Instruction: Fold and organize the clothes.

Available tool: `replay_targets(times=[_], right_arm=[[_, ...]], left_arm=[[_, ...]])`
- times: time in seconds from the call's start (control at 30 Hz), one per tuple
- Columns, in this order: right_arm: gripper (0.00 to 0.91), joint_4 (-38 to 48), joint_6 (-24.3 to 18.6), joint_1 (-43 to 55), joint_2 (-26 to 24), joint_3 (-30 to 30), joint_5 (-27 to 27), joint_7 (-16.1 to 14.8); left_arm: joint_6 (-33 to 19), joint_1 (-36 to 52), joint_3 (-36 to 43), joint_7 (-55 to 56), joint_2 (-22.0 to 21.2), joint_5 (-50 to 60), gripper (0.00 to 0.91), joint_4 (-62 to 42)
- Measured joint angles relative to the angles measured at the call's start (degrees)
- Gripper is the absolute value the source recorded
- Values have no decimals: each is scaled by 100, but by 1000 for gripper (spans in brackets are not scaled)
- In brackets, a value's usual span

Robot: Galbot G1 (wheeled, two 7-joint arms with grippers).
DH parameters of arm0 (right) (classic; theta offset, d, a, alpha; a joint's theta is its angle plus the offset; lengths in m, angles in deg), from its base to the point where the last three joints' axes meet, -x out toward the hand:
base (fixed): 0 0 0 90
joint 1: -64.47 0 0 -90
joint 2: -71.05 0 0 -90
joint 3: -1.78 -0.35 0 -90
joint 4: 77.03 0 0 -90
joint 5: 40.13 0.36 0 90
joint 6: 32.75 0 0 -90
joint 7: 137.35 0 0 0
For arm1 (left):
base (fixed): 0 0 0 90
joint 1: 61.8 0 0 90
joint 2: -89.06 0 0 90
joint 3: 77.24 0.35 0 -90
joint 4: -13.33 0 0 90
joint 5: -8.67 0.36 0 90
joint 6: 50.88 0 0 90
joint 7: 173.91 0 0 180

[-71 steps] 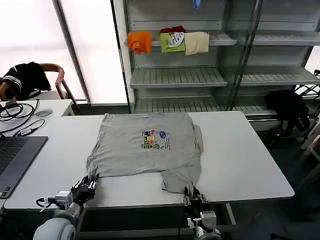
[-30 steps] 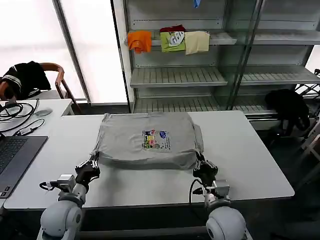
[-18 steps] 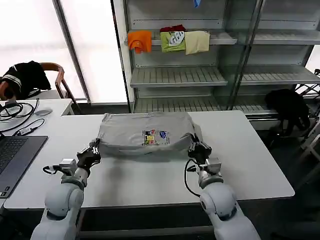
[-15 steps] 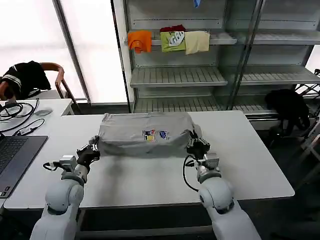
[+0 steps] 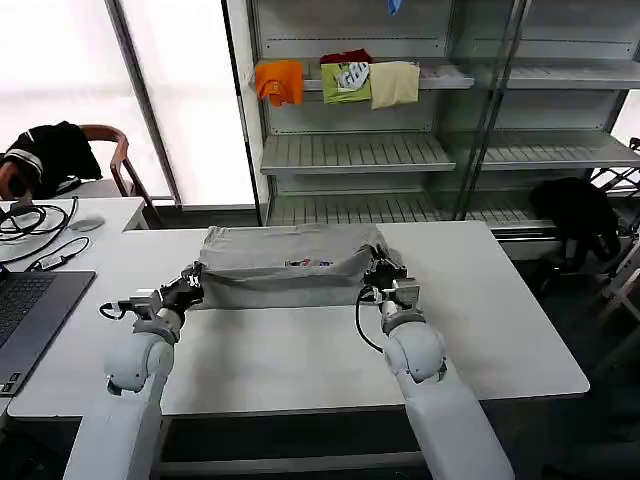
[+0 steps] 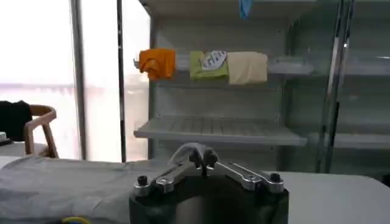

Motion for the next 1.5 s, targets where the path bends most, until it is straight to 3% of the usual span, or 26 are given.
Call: replay_targets(times=[0.13,0.17,0.2,0.23,0.27,0.3,0.57,0.97,1.5], right_arm=[[0,228,98,129,87,5,43,-1],[40,273,127,156,106,4,56,0],[907,312,154,181,121,2,67,2],[907,356,196,209,138,-5,82,4],[907,393,234,234,154,-12,100,3],[907,429,273,259,170,-20,122,3],[907,607,489,440,334,-90,445,147],[907,441,691,504,373,-83,1121,783],[907,-444,904,-106,-184,-51,997,1025]], left_arm=[[98,146,58,-5,-3,22,10,-174],[127,176,74,-16,-2,28,20,-201],[156,200,85,-22,3,41,131,-224],[189,230,98,-31,9,58,373,-253],[217,256,103,-39,12,68,756,-279],[246,283,106,-43,17,71,907,-298],[439,395,116,-1,48,79,907,-350],[545,257,100,147,136,63,907,-113],[565,-370,6,135,221,66,907,675]])
